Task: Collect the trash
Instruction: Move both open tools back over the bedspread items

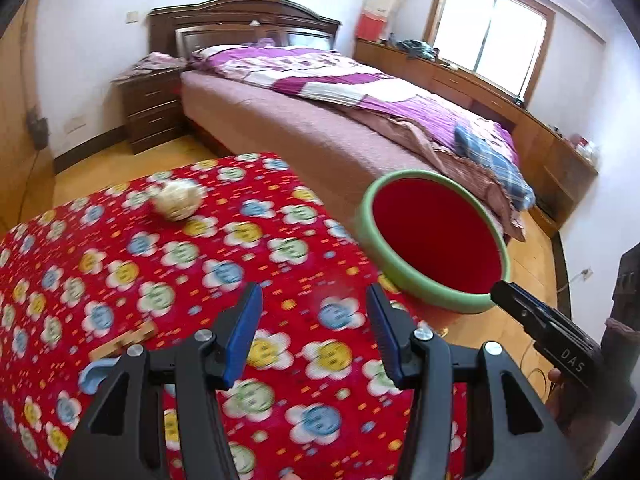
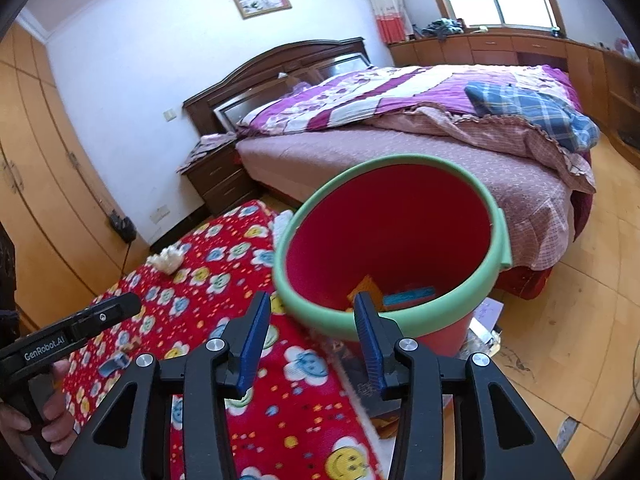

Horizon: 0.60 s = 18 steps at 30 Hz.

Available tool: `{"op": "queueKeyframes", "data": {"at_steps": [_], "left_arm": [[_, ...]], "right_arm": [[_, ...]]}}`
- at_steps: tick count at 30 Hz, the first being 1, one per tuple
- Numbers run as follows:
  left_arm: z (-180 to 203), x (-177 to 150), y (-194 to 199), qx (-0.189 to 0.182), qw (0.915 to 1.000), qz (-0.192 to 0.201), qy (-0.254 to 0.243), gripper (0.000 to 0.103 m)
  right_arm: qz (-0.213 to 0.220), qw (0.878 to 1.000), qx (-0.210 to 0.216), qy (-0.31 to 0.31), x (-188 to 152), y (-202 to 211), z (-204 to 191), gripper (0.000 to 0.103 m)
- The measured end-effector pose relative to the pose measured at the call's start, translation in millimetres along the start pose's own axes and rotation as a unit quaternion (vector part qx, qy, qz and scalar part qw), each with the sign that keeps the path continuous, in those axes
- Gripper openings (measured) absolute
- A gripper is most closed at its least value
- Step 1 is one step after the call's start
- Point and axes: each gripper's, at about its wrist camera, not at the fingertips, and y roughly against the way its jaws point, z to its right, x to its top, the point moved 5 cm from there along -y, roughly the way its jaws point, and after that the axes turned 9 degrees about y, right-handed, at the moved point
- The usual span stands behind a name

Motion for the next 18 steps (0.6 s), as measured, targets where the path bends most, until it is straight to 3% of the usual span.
{"op": "queueKeyframes", "data": {"at_steps": [4,10,18], "left_arm": [[-24.6,-7.5,6.9,0.021,0.9995,-0.005,0.021,0.055],[-61.9,-18.8,16.7,0.050,0.9967,0.000,0.064,0.065],[-111.6,-29.7,23.2,0.116,0.9876,0.016,0.104,0.079]], "right_arm": [[-0.006,1.000,0.008,0.013,-5.3,0.3,-16.0,0.054],[-0.021,0.999,0.015,0.037,-15.0,-2.8,-37.4,0.059],[-0.040,0.998,0.022,0.053,-26.6,-11.0,-51.9,0.060]]}}
